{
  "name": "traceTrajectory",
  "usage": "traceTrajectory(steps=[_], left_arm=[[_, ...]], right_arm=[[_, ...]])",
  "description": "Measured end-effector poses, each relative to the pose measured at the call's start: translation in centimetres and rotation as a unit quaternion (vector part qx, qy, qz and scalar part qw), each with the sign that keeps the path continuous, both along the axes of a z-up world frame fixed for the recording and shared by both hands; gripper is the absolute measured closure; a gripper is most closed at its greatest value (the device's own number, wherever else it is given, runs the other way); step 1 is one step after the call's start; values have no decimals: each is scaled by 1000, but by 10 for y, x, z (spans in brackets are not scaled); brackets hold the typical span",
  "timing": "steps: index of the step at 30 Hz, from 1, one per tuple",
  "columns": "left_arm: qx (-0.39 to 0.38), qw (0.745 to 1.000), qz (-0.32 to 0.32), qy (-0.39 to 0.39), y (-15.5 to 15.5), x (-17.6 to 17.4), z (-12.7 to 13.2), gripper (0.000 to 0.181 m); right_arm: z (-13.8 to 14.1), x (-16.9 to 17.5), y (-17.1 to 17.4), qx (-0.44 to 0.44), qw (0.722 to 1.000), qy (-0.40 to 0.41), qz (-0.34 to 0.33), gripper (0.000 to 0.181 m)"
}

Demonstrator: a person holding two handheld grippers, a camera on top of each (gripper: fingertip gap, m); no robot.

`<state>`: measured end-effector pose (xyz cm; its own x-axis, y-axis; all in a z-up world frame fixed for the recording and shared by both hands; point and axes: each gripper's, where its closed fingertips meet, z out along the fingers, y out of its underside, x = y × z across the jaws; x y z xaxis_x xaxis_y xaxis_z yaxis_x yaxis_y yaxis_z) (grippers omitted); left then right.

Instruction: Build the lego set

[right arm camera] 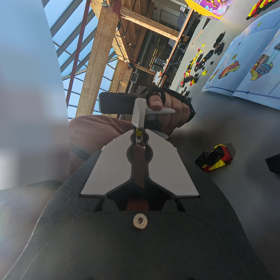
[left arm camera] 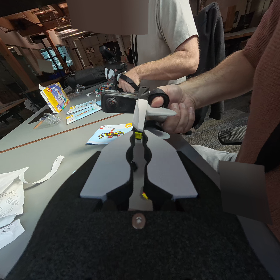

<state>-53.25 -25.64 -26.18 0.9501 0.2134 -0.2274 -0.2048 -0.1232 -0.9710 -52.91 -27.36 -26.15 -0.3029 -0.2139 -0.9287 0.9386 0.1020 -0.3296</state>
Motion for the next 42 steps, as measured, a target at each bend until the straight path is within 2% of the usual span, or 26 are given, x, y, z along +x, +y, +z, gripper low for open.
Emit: traceTrajectory(steps=[19, 21, 23, 25, 27, 29, 33, 38, 42], left_arm=[[3, 1000, 8, 0, -2, -1, -1, 173], [0, 1000, 13, -6, -3, -2, -2, 167], [-11, 999, 27, -13, -9, -5, -4, 151], [-62, 997, 23, -34, -15, -5, -20, 139], [-139, 988, 15, -64, -21, -2, -47, 128], [-198, 976, 10, -85, -24, 3, -70, 127], [-294, 950, 21, -107, -23, 5, -102, 116], [-329, 938, -9, -109, -13, 8, -110, 110], [-330, 933, -50, -134, -11, 14, -112, 129]], right_arm=[[-1, -2, 0, 4, 1000, 3, -5, 174], [-5, -6, 1, 18, 1000, 12, -16, 174], [-16, -13, 8, 45, 998, 18, -31, 174], [-34, -18, 14, 90, 995, 22, -39, 174], [-53, -22, 17, 142, 989, 29, -42, 174], [-61, -21, 17, 162, 986, 17, -37, 174], [-75, -18, 17, 210, 976, 49, -37, 174], [-73, -16, 18, 198, 978, 51, -49, 174], [-71, -16, 22, 188, 979, 51, -62, 174]])
